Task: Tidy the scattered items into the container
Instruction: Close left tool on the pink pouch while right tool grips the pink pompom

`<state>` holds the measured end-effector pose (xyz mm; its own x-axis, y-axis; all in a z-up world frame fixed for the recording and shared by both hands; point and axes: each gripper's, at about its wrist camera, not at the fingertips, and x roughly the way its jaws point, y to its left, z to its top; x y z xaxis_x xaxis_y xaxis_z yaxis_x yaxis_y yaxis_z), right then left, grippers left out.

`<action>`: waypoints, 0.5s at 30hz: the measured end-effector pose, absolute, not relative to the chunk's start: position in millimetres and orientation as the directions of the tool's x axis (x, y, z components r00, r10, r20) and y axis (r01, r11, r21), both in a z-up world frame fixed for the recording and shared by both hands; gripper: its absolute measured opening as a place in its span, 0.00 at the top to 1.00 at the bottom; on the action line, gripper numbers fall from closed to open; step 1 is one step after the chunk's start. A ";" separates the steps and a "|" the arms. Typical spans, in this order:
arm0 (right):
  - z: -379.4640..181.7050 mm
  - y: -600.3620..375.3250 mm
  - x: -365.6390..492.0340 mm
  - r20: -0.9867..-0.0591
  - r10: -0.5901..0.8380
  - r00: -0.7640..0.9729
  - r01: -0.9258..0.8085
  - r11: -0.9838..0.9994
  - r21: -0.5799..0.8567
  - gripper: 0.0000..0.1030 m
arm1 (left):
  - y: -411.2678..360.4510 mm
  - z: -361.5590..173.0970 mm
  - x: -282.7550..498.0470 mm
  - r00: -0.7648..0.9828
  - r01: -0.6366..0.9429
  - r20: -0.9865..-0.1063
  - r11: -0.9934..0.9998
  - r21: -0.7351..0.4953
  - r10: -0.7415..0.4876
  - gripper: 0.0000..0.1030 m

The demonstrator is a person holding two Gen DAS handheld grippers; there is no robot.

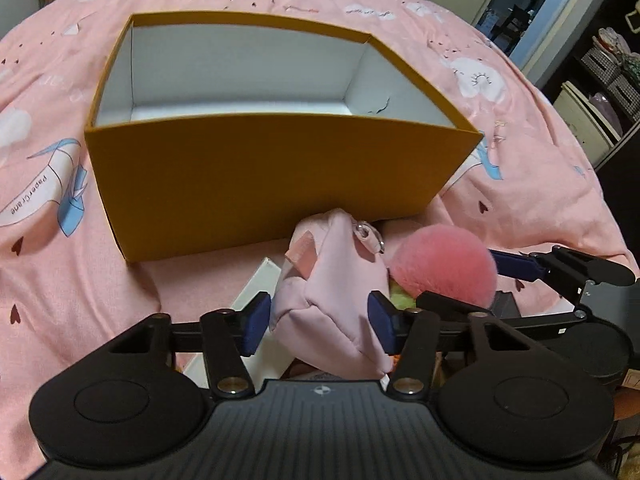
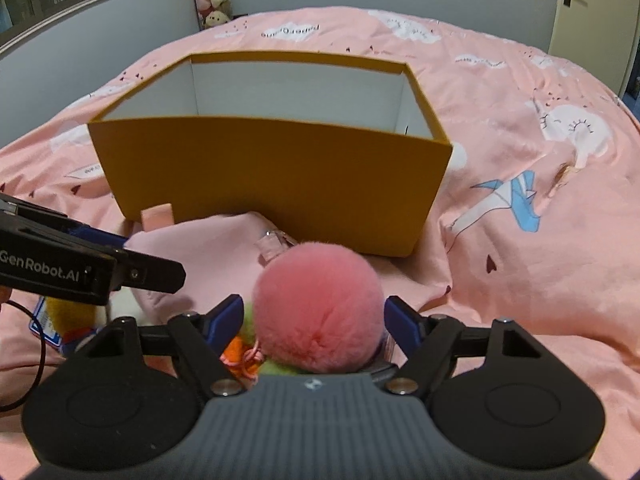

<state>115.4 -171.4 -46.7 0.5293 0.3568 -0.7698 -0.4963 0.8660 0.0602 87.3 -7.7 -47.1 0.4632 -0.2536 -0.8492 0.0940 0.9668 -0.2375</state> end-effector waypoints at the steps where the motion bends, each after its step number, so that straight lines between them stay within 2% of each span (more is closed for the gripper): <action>1: -49.4 -170.5 117.5 -0.773 0.355 0.526 -0.497 0.866 0.059 0.25 | -7.7 -48.1 88.2 0.463 0.091 -0.851 0.968 -0.234 -0.250 0.50; 3: -54.5 -168.7 120.6 -0.780 0.352 0.517 -0.501 0.863 0.058 0.29 | -6.5 -48.2 89.3 0.461 0.082 -0.851 0.967 -0.242 -0.252 0.51; 7: -64.0 -163.8 124.3 -0.792 0.360 0.493 -0.513 0.856 0.069 0.31 | -7.8 -48.9 91.9 0.462 0.073 -0.851 0.967 -0.245 -0.251 0.53; 12: -67.3 -158.5 123.4 -0.794 0.358 0.492 -0.525 0.849 0.058 0.48 | -4.3 -57.7 94.3 0.466 0.045 -0.849 0.966 -0.256 -0.247 0.59; 15: -67.7 -159.0 120.1 -0.788 0.361 0.499 -0.526 0.848 0.055 0.53 | -1.1 -56.3 89.7 0.485 0.041 -0.837 0.963 -0.268 -0.253 0.63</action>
<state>120.1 -159.0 -67.7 0.4985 0.3606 -0.7883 -0.5263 0.8485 0.0552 89.7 -1.1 -56.3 0.4851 -0.2535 -0.8369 0.0411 0.9626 -0.2678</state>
